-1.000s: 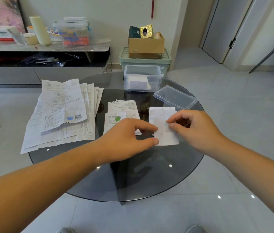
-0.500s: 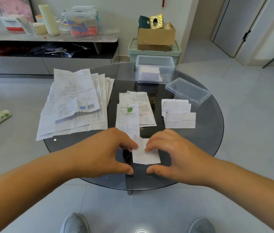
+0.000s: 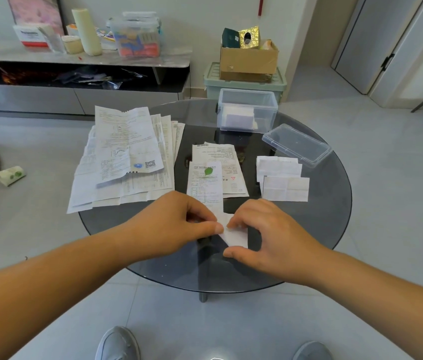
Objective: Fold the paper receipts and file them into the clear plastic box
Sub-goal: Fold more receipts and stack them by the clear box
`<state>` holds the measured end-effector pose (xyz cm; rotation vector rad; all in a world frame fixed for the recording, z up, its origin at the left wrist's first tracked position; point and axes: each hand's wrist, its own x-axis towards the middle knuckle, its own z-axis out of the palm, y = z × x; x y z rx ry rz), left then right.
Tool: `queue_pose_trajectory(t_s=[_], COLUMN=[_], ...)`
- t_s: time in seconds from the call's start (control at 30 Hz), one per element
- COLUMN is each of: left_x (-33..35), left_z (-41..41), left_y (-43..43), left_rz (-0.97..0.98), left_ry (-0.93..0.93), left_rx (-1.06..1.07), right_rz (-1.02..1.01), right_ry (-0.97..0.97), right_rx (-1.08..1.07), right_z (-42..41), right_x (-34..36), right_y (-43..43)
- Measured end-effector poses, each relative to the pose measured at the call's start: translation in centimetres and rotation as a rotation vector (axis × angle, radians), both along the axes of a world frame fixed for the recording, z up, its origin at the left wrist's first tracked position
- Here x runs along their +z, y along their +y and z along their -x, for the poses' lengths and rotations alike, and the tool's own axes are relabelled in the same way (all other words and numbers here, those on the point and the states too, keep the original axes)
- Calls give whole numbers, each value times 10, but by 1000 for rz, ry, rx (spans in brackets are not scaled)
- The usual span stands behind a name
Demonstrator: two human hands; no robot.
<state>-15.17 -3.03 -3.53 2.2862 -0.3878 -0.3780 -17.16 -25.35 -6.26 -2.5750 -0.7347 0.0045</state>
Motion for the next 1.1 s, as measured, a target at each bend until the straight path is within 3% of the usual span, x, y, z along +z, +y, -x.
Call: queue_pose_trajectory(t_s=[0.17,0.27,0.53,0.8,1.1], left_x=[-1,-3,-17,-16,-6], left_z=[-1,2,-6,-17,-16], left_y=[2,3,-13,-9,-6], left_rz=[-41,-223,-414,-369,-330], left_ry=[5,-116,-343,-170,-51], left_rx=[-16,-85,-18,45,32], right_rz=[-2,-4,-81,43,64], right_ry=[-47,-45,85,216,328], right_rx=[-12,-39,-269,-384,-355], right_z=[2,1,-14,-16,-16], right_x=[0,1,3,10,21], right_y=[3,5,5,10,4])
